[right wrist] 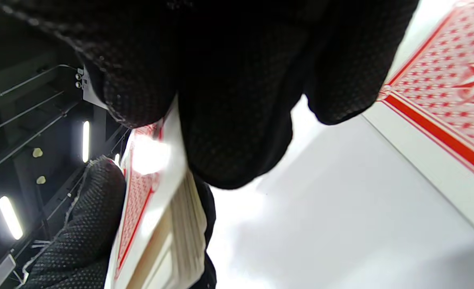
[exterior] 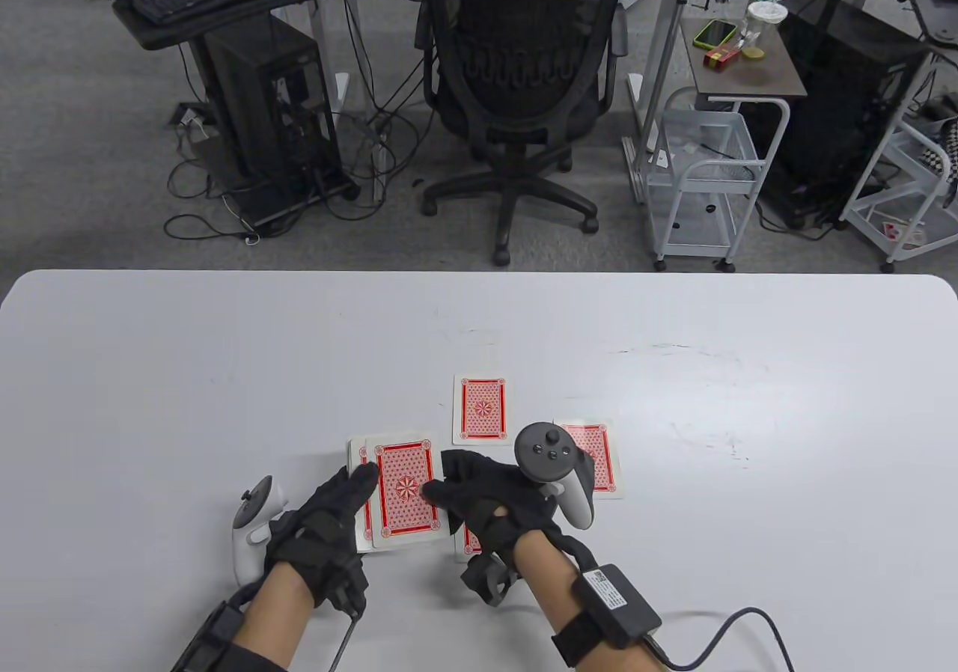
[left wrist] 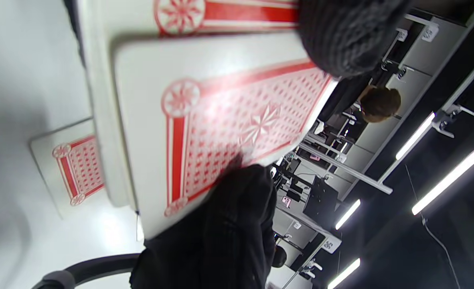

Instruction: Four-player card dealing with fan arrangement

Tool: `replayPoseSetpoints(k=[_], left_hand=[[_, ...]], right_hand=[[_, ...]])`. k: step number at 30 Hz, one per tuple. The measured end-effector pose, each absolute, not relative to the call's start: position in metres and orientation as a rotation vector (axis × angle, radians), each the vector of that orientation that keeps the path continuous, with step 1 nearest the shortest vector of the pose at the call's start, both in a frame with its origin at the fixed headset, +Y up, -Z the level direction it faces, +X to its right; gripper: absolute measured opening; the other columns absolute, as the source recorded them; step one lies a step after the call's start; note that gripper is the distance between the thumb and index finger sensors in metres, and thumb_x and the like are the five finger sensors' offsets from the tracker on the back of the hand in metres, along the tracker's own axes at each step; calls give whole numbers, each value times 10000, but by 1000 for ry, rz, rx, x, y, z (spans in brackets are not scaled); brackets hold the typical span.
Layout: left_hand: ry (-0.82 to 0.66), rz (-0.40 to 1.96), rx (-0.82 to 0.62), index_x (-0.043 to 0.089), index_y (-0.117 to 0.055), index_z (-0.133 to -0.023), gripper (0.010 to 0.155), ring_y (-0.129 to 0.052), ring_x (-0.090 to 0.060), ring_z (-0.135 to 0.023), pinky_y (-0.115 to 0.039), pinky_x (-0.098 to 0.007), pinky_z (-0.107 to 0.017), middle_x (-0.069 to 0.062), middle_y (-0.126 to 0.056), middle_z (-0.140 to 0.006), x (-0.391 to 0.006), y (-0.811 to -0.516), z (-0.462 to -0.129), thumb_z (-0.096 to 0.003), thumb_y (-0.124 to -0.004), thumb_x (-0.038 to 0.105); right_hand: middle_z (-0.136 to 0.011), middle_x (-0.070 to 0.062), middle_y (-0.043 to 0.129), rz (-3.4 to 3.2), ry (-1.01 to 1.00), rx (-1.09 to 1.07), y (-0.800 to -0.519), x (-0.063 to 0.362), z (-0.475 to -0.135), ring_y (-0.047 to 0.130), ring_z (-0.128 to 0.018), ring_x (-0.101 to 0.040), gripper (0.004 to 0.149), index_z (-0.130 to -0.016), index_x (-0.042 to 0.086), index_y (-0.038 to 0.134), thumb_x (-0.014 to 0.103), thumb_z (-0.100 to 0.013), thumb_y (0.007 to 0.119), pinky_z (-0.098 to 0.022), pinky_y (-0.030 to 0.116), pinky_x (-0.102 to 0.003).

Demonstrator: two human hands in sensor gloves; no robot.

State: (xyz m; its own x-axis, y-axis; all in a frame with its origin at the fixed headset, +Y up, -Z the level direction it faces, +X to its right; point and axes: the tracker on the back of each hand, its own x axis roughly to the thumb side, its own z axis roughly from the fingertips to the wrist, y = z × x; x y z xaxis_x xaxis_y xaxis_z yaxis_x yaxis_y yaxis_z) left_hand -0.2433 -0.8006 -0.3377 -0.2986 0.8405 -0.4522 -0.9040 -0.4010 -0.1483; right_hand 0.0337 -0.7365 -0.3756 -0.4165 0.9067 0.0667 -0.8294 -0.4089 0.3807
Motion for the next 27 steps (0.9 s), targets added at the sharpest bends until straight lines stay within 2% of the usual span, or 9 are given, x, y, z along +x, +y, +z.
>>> replayPoseSetpoints(k=[5,8,11,16,20,23,27], left_hand=[[282,1809,-400,273,-648,-989,537,-1005,-274,-754,-904,-444,-492,45,-860,-937,-294,-802,-347,-524,-803,492],[369,1816,-306,276,-643,-992,537,-1002,-272,-759,-902,-441,-496,50,-854,-943,-321,-804,-346,-528,-802,495],[421,1823,-281,278,-635,-997,538,-997,-271,-765,-900,-437,-503,52,-847,-950,-335,-808,-343,-533,-798,498],[422,1813,-304,272,-640,-996,539,-1000,-275,-761,-901,-440,-499,45,-852,-946,-331,-811,-345,-532,-801,495],[383,1801,-327,271,-644,-993,539,-1004,-272,-756,-903,-439,-495,46,-858,-941,-322,-809,-348,-530,-804,496],[375,1804,-328,268,-649,-990,537,-1008,-273,-749,-905,-440,-489,42,-861,-937,-318,-808,-348,-529,-807,495],[340,1845,-329,270,-650,-987,536,-1010,-270,-746,-908,-438,-485,46,-863,-933,-310,-805,-347,-528,-806,498]], right_hand=[[-706,-36,877,2119,358,248,-726,21,-401,989,-265,-124,649,-1018,-14,557,301,-525,838,-441,783,-510],[-703,-37,871,2306,349,207,-729,3,-418,978,-252,-107,685,-1032,-30,515,307,-528,836,-432,788,-503],[-699,-32,873,2498,371,200,-739,-23,-432,979,-244,-86,725,-1037,-44,486,322,-523,844,-424,798,-492],[-648,-1,903,2925,411,208,-752,-59,-442,971,-210,-55,778,-1035,-47,495,391,-510,867,-407,816,-466],[-613,32,917,3101,467,199,-760,-70,-445,960,-210,-47,744,-1028,2,565,449,-511,856,-413,813,-459],[-626,25,913,2997,397,213,-751,-62,-444,967,-220,-58,730,-1032,20,576,481,-523,824,-419,808,-466],[-712,-32,890,2683,376,237,-726,-44,-439,1009,-331,-116,656,-1026,45,611,501,-569,730,-463,780,-500]])
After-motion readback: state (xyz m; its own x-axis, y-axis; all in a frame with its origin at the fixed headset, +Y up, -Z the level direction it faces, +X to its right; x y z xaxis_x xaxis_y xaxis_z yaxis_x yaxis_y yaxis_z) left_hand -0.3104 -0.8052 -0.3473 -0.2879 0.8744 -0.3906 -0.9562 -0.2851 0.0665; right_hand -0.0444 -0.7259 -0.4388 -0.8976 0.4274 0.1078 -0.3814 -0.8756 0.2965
